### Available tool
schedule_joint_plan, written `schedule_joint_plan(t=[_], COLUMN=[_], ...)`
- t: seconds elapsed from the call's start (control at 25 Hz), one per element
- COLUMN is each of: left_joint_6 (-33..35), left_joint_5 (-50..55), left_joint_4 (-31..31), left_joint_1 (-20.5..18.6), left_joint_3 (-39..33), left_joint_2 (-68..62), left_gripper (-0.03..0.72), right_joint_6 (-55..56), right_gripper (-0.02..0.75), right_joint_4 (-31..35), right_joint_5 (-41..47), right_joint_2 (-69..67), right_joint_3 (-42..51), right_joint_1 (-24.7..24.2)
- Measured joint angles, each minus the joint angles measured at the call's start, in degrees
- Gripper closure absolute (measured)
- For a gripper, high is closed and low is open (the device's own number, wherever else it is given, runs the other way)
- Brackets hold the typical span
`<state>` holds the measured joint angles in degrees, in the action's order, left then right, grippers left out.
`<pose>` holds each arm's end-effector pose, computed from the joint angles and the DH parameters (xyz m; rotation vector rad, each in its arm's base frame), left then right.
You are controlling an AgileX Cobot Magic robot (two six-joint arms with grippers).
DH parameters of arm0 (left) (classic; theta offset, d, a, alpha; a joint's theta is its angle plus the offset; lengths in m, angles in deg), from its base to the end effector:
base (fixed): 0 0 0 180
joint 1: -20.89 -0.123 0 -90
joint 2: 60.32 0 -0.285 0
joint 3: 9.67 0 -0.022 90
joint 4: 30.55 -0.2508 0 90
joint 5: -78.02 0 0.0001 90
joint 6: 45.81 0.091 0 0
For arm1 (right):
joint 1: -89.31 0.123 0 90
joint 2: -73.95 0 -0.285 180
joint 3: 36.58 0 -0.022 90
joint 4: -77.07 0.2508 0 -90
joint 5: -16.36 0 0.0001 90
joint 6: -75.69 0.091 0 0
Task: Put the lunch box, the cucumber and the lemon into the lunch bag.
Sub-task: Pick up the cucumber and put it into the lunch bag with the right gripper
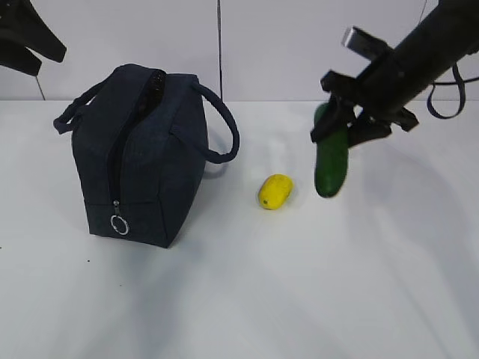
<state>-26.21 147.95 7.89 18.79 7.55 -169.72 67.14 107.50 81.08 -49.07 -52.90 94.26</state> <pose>0.3764 -0.0394 0.3362 0.2206 2.5971 -0.8074 0.4134 0.0777 0.2318 -0.0591 2.8914 0.7258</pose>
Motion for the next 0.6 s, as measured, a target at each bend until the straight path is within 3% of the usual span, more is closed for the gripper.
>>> schedule_joint_plan(t=[0.24, 0.32, 0.44, 0.6], left_joint_6=[0.0, 0.0, 0.08, 0.35], left_joint_5=[-0.06, -0.43, -0.71, -0.92], left_joint_4=[0.06, 1.14, 3.77, 5.37], left_joint_1=[0.0, 0.0, 0.0, 0.0], left_joint_3=[0.0, 0.0, 0.0, 0.0], left_joint_2=[0.0, 0.0, -1.04, -3.52], left_gripper=[0.321, 0.332, 0.344, 0.363], right_joint_6=[-18.28, -22.22, -24.42, -25.04], right_gripper=[0.376, 0.376, 0.376, 0.376], right_joint_4=[30.46, 37.64, 42.67, 43.75], right_joint_5=[0.11, -0.11, -1.53, -4.96], right_joint_2=[1.68, 1.68, 1.68, 1.68], right_joint_3=[-3.47, -3.67, -3.67, -3.67], right_joint_1=[0.1, 0.36, 1.37, 5.1])
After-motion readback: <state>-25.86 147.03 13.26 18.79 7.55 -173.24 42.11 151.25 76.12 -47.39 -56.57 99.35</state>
